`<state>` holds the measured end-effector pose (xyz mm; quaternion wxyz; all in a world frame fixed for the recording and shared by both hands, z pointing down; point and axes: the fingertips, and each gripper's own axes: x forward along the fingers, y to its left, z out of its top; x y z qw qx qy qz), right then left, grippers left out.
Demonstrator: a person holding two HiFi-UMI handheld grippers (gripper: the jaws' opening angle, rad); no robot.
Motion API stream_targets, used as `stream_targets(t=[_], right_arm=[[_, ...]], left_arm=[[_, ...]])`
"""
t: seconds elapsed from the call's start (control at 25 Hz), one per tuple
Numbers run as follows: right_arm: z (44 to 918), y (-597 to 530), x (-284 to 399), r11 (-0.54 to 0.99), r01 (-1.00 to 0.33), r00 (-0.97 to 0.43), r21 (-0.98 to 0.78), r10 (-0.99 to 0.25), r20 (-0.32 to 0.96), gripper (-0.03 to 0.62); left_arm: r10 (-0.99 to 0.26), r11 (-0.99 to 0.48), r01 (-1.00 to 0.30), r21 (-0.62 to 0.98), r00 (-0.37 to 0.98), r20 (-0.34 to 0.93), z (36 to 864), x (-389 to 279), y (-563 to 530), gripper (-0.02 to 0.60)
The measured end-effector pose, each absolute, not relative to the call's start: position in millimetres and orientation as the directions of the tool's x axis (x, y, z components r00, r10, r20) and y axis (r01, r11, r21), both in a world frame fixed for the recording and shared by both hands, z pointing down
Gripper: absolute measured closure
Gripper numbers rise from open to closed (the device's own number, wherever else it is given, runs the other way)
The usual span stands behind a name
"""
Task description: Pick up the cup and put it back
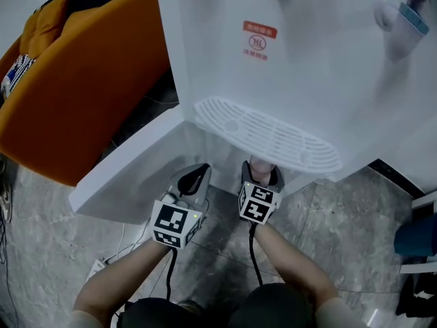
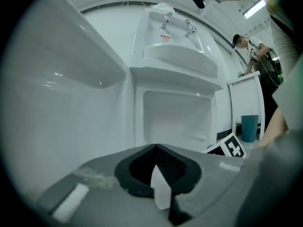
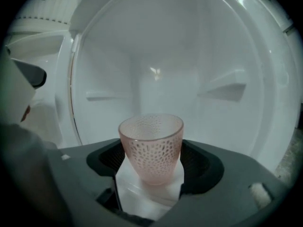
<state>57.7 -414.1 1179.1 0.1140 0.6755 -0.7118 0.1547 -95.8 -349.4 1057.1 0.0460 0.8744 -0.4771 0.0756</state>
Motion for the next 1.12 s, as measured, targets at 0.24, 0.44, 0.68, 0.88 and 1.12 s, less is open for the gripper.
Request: stream_targets(t=[0.24, 0.44, 0.68, 0.88, 1.12], right_arm=[[1174.3, -398.6, 47.7, 0.141, -0.99, -0.138, -0.018, -0.924, 0.358, 0.23], [1150.2, -371.0, 26.5, 0.287, -0.957, -0.264, 0.031, -0.914, 0.309, 0.232], [1107.2, -337.2, 10.6, 0.41, -0.911, -0.376, 0.052, -0.874, 0.307, 0.232], [1058.4, -306.8, 8.0, 0.454, -0.89, -0.423, 0.025, -0.846, 0.326, 0.232], [992.1, -264.6, -1.5, 0.488, -0.873, -0.45, -0.002, -0.802, 0.392, 0.233]], left_arm=[[-0.826, -0.545, -0.838, -0.012, 0.534, 0.181, 1057.1, -98.3, -345.4, 0.579], [-0.826, -0.548, -0.836, -0.027, 0.536, 0.177, 1047.4, -102.9, -339.3, 0.58], [-0.83, -0.539, -0.842, -0.022, 0.526, 0.183, 1019.8, -107.3, -331.4, 0.579], [-0.84, -0.516, -0.856, -0.013, 0.504, 0.2, 981.4, -114.8, -314.4, 0.58], [-0.839, -0.494, -0.87, 0.006, 0.478, 0.261, 925.1, -124.1, -285.0, 0.579]])
